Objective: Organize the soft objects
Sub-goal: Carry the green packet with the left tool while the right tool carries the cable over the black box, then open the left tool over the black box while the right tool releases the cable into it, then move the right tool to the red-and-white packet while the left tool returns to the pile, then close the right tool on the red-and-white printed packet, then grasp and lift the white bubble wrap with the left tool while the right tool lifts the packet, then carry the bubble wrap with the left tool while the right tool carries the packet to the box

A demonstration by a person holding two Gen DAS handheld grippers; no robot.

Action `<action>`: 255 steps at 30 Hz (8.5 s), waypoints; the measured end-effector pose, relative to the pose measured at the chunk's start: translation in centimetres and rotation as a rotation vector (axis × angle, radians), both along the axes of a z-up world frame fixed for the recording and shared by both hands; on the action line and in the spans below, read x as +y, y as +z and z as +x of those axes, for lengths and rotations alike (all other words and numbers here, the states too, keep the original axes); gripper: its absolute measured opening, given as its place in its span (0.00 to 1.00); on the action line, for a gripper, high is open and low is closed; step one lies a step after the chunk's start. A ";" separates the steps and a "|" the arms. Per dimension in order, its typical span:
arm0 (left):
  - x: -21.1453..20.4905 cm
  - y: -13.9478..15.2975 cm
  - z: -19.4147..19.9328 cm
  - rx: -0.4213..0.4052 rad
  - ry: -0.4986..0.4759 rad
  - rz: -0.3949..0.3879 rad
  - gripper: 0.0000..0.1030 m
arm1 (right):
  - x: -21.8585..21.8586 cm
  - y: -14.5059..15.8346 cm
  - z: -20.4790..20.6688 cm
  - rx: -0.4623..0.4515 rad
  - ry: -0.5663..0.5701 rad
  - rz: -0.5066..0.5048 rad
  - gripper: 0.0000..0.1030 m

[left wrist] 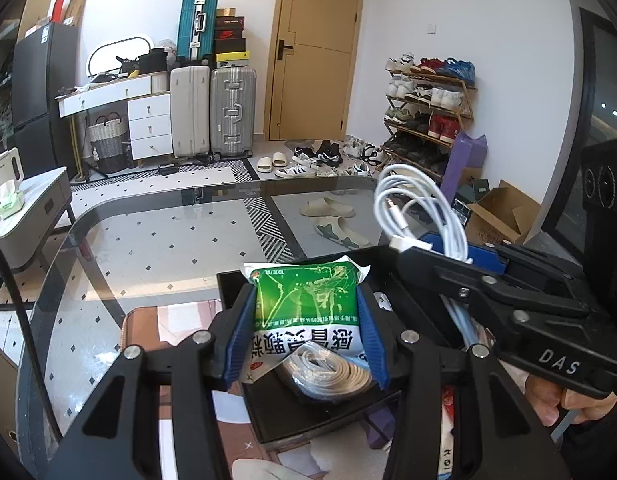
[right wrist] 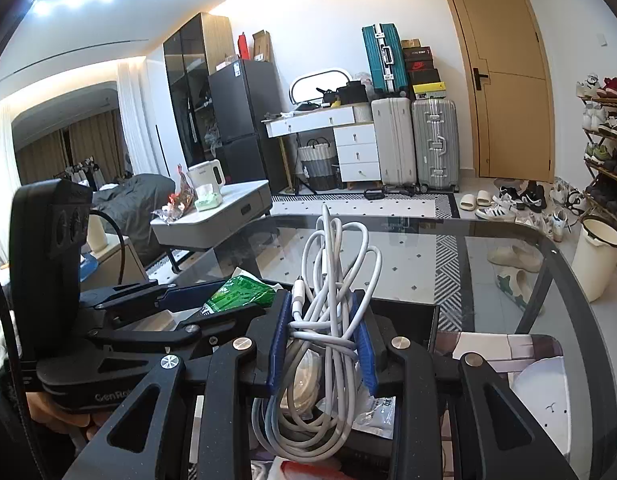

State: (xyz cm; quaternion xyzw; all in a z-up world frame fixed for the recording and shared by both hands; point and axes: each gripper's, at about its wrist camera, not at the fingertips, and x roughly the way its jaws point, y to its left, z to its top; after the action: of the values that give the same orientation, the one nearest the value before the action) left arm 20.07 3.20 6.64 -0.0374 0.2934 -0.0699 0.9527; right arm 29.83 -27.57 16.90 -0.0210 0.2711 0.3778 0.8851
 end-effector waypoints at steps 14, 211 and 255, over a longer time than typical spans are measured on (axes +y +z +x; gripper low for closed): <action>-1.6 -2.0 0.9 0.077 -0.039 0.083 0.46 | 1.0 -2.8 2.1 0.024 -0.005 -0.074 0.29; -2.8 1.4 -9.6 0.026 -0.018 0.001 0.32 | -7.6 -0.2 -6.5 0.112 0.051 -0.045 0.45; -0.8 1.5 -1.3 0.075 -0.048 -0.032 0.32 | -0.2 -0.1 0.2 0.119 0.028 -0.070 0.45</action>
State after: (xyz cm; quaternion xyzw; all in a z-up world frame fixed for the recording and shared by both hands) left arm 18.79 2.36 8.11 -0.0483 0.3286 -0.0958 0.9384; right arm 30.03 -27.80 16.79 -0.0332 0.3360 0.3810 0.8607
